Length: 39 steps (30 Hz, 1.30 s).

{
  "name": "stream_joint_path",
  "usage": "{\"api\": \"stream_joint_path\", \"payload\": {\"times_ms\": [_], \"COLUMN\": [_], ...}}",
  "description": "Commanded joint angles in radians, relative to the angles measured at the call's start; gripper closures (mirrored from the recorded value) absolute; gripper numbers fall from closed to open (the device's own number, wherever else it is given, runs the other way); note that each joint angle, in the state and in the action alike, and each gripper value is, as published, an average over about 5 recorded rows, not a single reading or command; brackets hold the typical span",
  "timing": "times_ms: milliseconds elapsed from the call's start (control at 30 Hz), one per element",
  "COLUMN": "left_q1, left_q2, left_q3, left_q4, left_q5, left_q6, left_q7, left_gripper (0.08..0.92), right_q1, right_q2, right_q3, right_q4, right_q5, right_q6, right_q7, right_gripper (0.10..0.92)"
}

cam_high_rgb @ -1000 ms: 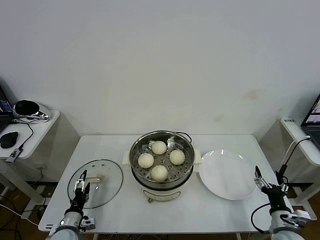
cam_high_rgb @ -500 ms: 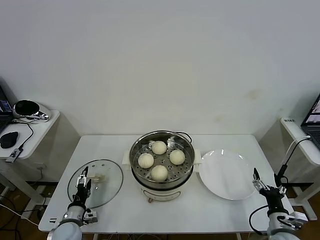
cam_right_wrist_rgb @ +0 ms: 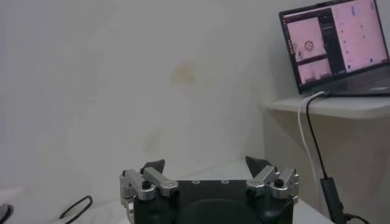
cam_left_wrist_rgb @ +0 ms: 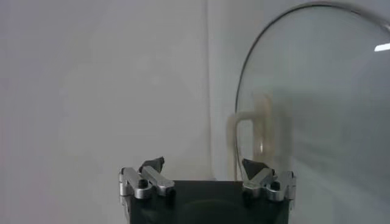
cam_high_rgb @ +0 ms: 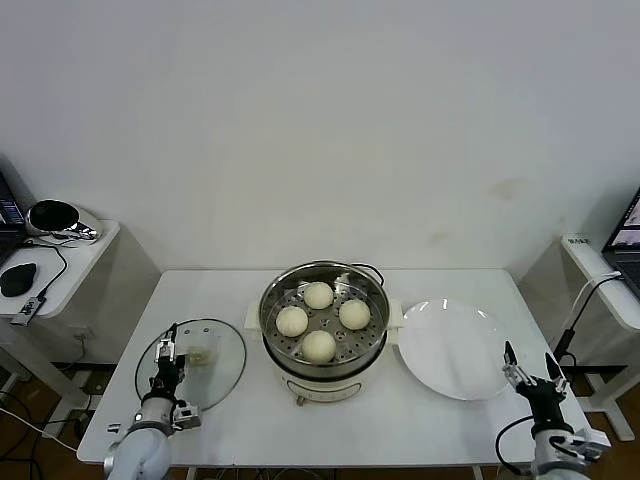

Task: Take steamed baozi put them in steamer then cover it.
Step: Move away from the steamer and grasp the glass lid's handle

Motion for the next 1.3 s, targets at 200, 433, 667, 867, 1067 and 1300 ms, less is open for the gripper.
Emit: {"api": "stream_joint_path", "payload": {"times_ms": [200,433,667,867,1067,1300], "left_q1": [-0.046,-0.068,-0.071,-0.069,-0.069,-0.074], "left_q2": [-0.018,-0.036,-0.042,-0.037,-0.035,-0.032], "left_q3": [0.012,0.015,0.018,0.018,0.019,0.017], "left_q4": [0.060,0.129,0.163,0.168,0.171,0.178], "left_q5": [-0.057,-0.089,-0.098,-0.100,-0.102,-0.101], "left_q6": [0.043,0.024,0.002,-0.018,-0.023,-0.026], "left_q7": [-0.064,-0.134,-0.164,-0.159,-0.156,-0.157], "left_gripper": [0.177,0.177,0.178,0.267,0.440,0.640], "right_q1": [-0.001,-0.014,-0.017,-0.021,-0.023,-0.022], "right_q2": [0.006,0.005,0.004,0.005,0.010,0.013], "right_q3": [-0.003,0.000,0.003,0.004,0.003,0.002], "right_q4": [0.007,0.018,0.027,0.032,0.033,0.030], "right_q5": [-0.021,-0.025,-0.025,-0.027,-0.031,-0.038], "right_q6": [-0.001,-0.001,-0.003,-0.003,-0.001,0.000], "right_q7": [0.001,0.001,0.001,0.000,-0.001,-0.002], "right_gripper": [0.203,0.203,0.203,0.203,0.203,0.203]}}
